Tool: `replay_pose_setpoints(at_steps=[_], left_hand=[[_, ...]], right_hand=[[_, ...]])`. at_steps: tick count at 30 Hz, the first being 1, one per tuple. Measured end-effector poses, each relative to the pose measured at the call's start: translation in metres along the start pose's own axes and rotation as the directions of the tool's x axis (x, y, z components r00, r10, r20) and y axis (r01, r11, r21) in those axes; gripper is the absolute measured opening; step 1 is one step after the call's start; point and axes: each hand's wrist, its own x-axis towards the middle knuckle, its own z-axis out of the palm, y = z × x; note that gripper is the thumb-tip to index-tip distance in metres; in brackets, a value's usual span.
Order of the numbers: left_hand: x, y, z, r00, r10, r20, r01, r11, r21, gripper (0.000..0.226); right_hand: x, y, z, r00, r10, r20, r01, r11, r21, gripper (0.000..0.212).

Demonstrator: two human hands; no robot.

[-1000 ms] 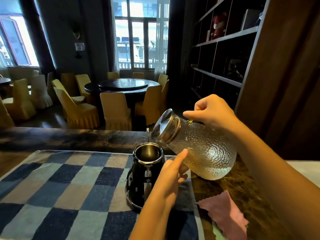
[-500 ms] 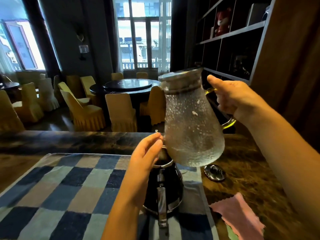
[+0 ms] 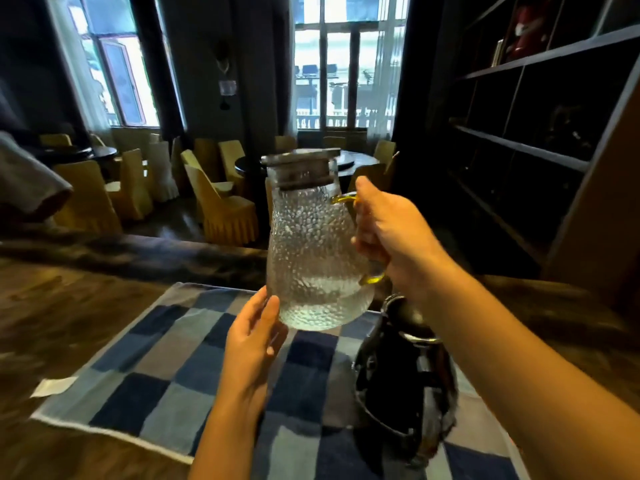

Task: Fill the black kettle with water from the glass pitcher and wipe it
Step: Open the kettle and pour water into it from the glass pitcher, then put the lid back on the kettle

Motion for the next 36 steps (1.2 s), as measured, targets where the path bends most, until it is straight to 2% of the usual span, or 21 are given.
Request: replay_pose_setpoints(at_steps=[4,7,16,19,22,26,32,36], left_hand=[[0.023,-0.006,-0.046,0.998,-0.050,0.044,0.048,0.997,0.054,0.058],[0.045,-0.013,-0.078,0.994,-0.064,0.090,0.046,0.981,0.187,0.065],[0.112,-0.038,-0.134,0.954,-0.212,0.213,0.084,0.869,0.487,0.031],[0.125,-0.039,-0.142,0.948,-0.201,0.248,0.030,0.830,0.557,0.031],[0.129,-0.039,-0.147,0.953,-0.162,0.254,-0.017,0.812,0.583,0.031],[0.128,-0.035,-0.149,0.961,-0.106,0.256,-0.066,0.809,0.583,0.032],[0.129,-0.033,-0.153,0.955,-0.119,0.270,-0.075,0.788,0.611,0.031],[0.129,-0.032,-0.153,0.956,-0.141,0.257,-0.049,0.788,0.614,0.030]], right_hand=[[0.000,0.042,0.042,0.999,-0.024,-0.044,0.020,0.996,-0.091,0.038],[0.001,0.074,0.064,0.996,-0.012,-0.089,0.000,0.992,-0.129,0.041],[-0.011,0.155,0.111,0.954,-0.096,-0.284,0.050,0.985,-0.164,0.037],[-0.012,0.177,0.124,0.930,-0.147,-0.336,0.089,0.979,-0.183,0.037],[-0.014,0.190,0.138,0.924,-0.148,-0.353,0.110,0.986,-0.126,0.034],[-0.020,0.201,0.150,0.946,-0.151,-0.287,0.138,0.988,-0.064,0.027],[-0.030,0.208,0.149,0.977,-0.133,-0.164,0.128,0.991,-0.044,0.025],[-0.037,0.206,0.134,0.993,-0.120,-0.004,0.119,0.991,-0.059,0.024]])
